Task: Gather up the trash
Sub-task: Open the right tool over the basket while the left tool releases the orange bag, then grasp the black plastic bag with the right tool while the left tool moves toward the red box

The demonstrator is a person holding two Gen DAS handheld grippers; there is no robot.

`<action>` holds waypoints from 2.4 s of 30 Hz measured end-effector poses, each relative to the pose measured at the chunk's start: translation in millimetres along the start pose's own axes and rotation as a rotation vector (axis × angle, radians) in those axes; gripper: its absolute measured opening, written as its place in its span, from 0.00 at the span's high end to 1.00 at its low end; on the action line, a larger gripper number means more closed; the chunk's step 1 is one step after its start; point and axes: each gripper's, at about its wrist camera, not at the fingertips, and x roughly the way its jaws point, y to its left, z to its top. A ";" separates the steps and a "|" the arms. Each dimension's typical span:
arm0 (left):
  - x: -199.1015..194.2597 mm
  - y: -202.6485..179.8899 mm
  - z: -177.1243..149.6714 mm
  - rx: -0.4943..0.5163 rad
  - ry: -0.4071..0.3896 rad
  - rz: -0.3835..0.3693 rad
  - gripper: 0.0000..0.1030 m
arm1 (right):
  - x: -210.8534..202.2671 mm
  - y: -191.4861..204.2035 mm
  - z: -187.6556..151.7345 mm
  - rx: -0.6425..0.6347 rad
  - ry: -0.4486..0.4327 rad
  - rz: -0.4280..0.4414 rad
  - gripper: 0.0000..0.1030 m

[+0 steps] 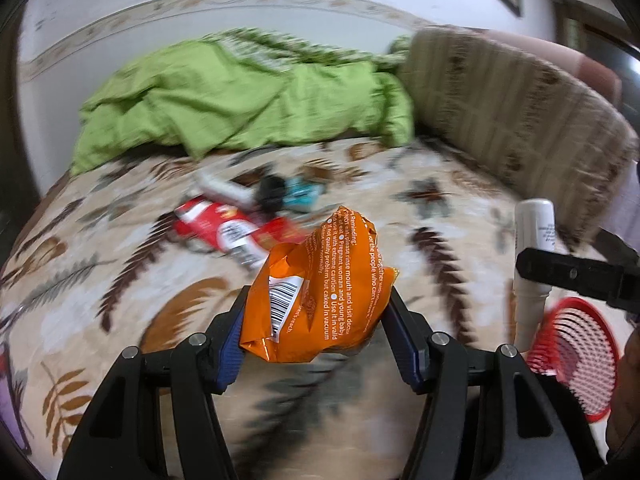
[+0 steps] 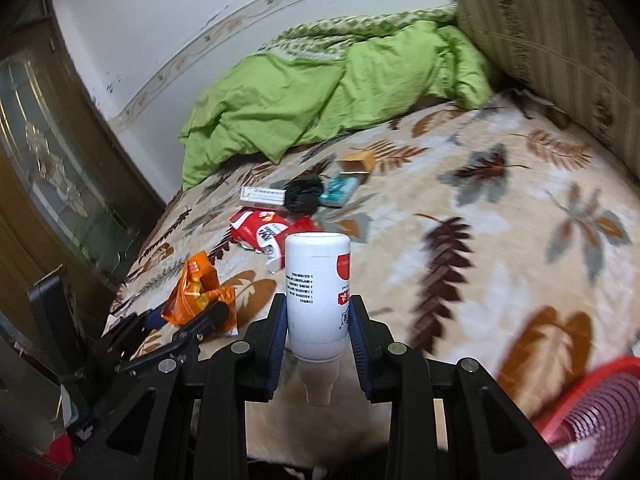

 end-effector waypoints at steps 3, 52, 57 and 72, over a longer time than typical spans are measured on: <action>-7.7 -32.1 7.4 0.045 0.004 -0.084 0.41 | -34.1 -23.3 -6.6 0.020 -0.024 -0.051 0.69; 19.3 -226.7 4.2 0.186 0.319 -0.617 0.16 | -184.3 -166.2 -40.3 0.291 -0.188 -0.421 0.61; 13.8 -193.1 17.2 0.143 0.258 -0.524 0.16 | -167.2 -152.4 -34.4 0.260 -0.167 -0.353 0.61; 26.0 -29.8 25.8 -0.091 0.178 -0.183 0.16 | -54.9 -57.7 -2.6 0.040 -0.009 -0.111 0.58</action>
